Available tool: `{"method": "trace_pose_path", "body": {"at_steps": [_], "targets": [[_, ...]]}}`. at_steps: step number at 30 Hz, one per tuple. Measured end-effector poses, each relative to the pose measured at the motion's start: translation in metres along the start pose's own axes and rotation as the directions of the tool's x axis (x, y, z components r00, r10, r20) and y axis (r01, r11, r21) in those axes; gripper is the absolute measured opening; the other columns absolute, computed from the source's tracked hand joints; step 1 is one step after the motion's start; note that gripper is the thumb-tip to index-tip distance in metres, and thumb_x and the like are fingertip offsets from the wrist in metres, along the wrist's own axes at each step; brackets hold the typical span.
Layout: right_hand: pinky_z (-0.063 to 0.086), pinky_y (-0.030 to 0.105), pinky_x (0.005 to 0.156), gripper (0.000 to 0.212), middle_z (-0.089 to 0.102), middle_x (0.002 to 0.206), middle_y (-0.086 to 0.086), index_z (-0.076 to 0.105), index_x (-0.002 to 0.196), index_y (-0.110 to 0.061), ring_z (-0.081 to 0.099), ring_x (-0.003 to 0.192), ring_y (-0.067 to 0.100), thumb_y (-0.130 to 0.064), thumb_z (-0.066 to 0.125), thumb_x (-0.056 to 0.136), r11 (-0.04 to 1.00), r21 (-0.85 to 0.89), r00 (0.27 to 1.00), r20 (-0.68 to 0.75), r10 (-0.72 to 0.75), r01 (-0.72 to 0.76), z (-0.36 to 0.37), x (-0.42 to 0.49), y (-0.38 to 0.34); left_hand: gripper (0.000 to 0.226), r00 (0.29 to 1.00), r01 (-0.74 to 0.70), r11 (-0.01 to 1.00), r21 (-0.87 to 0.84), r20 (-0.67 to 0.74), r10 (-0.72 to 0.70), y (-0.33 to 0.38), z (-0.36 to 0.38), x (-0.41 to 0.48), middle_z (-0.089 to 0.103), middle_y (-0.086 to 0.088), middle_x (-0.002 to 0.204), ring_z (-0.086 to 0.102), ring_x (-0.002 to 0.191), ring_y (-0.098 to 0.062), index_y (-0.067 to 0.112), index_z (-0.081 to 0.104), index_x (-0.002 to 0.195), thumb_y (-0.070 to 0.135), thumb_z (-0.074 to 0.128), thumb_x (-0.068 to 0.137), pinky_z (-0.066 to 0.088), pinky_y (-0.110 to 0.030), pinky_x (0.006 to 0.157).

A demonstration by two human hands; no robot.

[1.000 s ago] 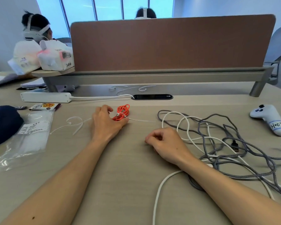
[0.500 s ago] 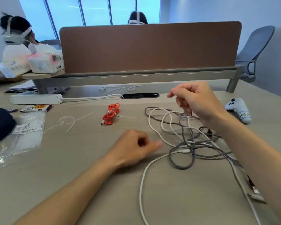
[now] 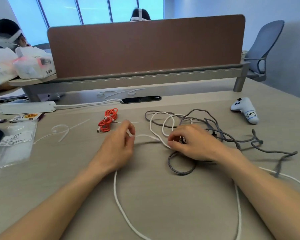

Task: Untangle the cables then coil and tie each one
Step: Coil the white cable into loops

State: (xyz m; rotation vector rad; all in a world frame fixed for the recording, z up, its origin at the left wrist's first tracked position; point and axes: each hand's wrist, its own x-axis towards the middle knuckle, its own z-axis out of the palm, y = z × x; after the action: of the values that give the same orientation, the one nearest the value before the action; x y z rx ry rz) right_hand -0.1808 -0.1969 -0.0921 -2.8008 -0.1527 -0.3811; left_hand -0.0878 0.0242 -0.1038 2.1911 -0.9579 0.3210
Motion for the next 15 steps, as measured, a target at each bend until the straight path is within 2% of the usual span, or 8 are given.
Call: {"method": "trace_pose_path", "body": {"at_steps": [2,4,6,8,10,11,13,15], "targets": [[0.048,0.038,0.067,0.043,0.062,0.075,-0.013,0.067,0.082,-0.026,0.055,0.072,0.009,-0.059,0.039,0.082,1.0,0.019,0.997,-0.079,-0.001,0.003,-0.003,0.001,-0.004,0.021,0.983,0.106,0.973,-0.206,-0.127,-0.134,-0.001,-0.002,0.005,0.049,0.002,0.053,0.043,0.047,-0.014,0.021,0.049,0.082,0.001,0.05,0.088,0.034,-0.035,0.049],[0.041,0.029,0.058,0.047,0.057,0.062,-0.01,0.064,0.074,-0.022,0.049,0.059,0.004,-0.061,0.041,0.085,0.989,0.142,0.996,-0.079,-0.03,0.041,-0.01,-0.003,-0.019,0.026,0.949,0.168,0.902,-0.398,-0.181,-0.257,0.001,-0.002,0.007,0.046,0.002,0.052,0.037,0.043,-0.014,0.025,0.051,0.079,0.002,0.048,0.09,0.028,-0.027,0.047],[0.038,0.024,0.054,0.053,0.058,0.059,-0.005,0.067,0.075,-0.02,0.047,0.054,0.003,-0.065,0.04,0.085,0.951,0.299,0.988,0.107,-0.111,0.074,-0.013,-0.01,-0.044,0.03,0.899,0.201,0.778,-0.596,-0.202,-0.387,0.005,-0.004,0.008,0.045,0.001,0.053,0.033,0.04,-0.014,0.026,0.052,0.077,0.001,0.045,0.092,0.026,-0.021,0.043],[0.045,0.027,0.06,0.056,0.065,0.069,-0.005,0.068,0.085,-0.022,0.055,0.06,0.006,-0.07,0.04,0.081,0.94,0.316,0.907,0.344,-0.242,0.131,-0.01,-0.02,-0.07,0.032,0.838,0.187,0.651,-0.735,-0.226,-0.496,0.012,-0.009,0.01,0.046,0.0,0.058,0.033,0.041,-0.012,0.023,0.053,0.078,-0.002,0.041,0.094,0.025,-0.016,0.039],[0.049,0.026,0.066,0.047,0.067,0.078,-0.003,0.068,0.096,-0.021,0.059,0.068,0.008,-0.064,0.054,0.082,0.924,0.309,0.814,0.463,-0.352,0.224,-0.005,-0.028,-0.088,0.036,0.796,0.143,0.597,-0.789,-0.266,-0.543,0.017,-0.015,0.011,0.051,0.004,0.061,0.037,0.044,-0.009,0.021,0.055,0.081,-0.007,0.035,0.092,0.027,-0.016,0.036],[0.049,0.022,0.067,0.042,0.067,0.079,-0.003,0.068,0.098,-0.019,0.059,0.069,0.008,-0.057,0.062,0.081,0.917,0.321,0.791,0.485,-0.374,0.236,-0.005,-0.029,-0.092,0.037,0.782,0.129,0.578,-0.806,-0.276,-0.559,0.018,-0.018,0.012,0.053,0.008,0.058,0.038,0.047,-0.01,0.019,0.056,0.081,-0.008,0.032,0.091,0.029,-0.016,0.035],[0.045,0.016,0.066,0.035,0.066,0.08,-0.003,0.068,0.098,-0.018,0.059,0.071,0.008,-0.049,0.069,0.08,0.908,0.341,0.77,0.5,-0.396,0.245,-0.007,-0.031,-0.095,0.039,0.761,0.115,0.538,-0.835,-0.274,-0.589,0.019,-0.022,0.012,0.054,0.013,0.048,0.037,0.051,-0.011,0.017,0.056,0.083,-0.008,0.028,0.093,0.032,-0.017,0.034],[0.046,0.018,0.068,0.032,0.065,0.079,-0.005,0.066,0.096,-0.022,0.058,0.072,0.008,-0.048,0.071,0.079,0.91,0.306,0.763,0.504,-0.403,0.279,-0.007,-0.032,-0.097,0.037,0.741,0.109,0.517,-0.849,-0.277,-0.612,0.02,-0.026,0.01,0.054,0.012,0.047,0.038,0.054,-0.012,0.016,0.056,0.087,-0.006,0.028,0.095,0.038,-0.019,0.036]]}}
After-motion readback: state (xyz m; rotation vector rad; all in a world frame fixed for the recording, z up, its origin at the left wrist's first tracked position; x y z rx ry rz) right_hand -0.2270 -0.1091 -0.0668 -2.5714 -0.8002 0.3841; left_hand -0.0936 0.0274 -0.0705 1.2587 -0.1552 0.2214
